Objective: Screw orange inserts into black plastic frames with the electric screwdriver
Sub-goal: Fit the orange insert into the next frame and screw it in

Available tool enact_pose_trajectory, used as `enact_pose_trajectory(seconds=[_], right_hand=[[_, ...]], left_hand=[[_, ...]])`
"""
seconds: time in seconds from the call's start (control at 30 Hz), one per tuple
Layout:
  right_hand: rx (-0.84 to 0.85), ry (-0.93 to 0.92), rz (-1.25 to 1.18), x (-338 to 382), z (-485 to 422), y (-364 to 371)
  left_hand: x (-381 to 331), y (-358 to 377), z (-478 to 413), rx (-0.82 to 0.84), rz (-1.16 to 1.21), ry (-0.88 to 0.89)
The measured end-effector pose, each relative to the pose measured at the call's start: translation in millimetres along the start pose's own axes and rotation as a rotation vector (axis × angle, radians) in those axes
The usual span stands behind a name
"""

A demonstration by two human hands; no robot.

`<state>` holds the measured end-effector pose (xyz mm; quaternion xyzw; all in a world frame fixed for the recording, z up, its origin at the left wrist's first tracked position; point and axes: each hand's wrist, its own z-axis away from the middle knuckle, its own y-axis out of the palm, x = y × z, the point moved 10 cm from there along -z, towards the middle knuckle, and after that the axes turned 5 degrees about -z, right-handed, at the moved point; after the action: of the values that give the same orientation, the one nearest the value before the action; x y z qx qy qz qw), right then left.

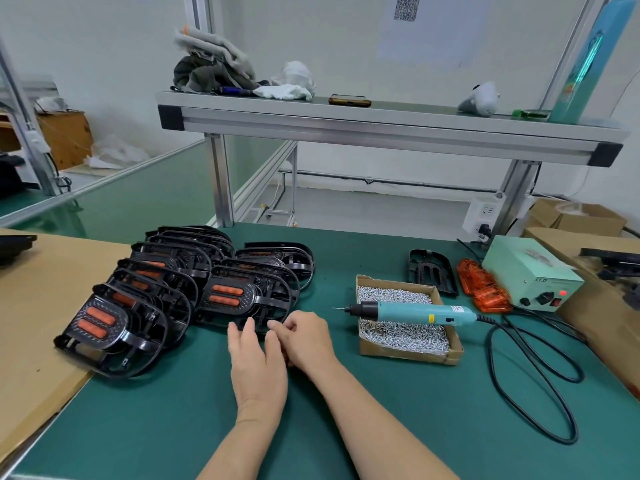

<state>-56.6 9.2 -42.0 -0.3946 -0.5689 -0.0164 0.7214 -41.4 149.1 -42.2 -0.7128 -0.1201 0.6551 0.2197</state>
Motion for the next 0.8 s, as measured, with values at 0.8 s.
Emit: enact_pose_trajectory(seconds=[0.8], right_hand=[[-0.279, -0.035, -0.344, -30, -15, -201]], left_hand=[[-5, 9, 2, -0.012, -0.127, 0.160]])
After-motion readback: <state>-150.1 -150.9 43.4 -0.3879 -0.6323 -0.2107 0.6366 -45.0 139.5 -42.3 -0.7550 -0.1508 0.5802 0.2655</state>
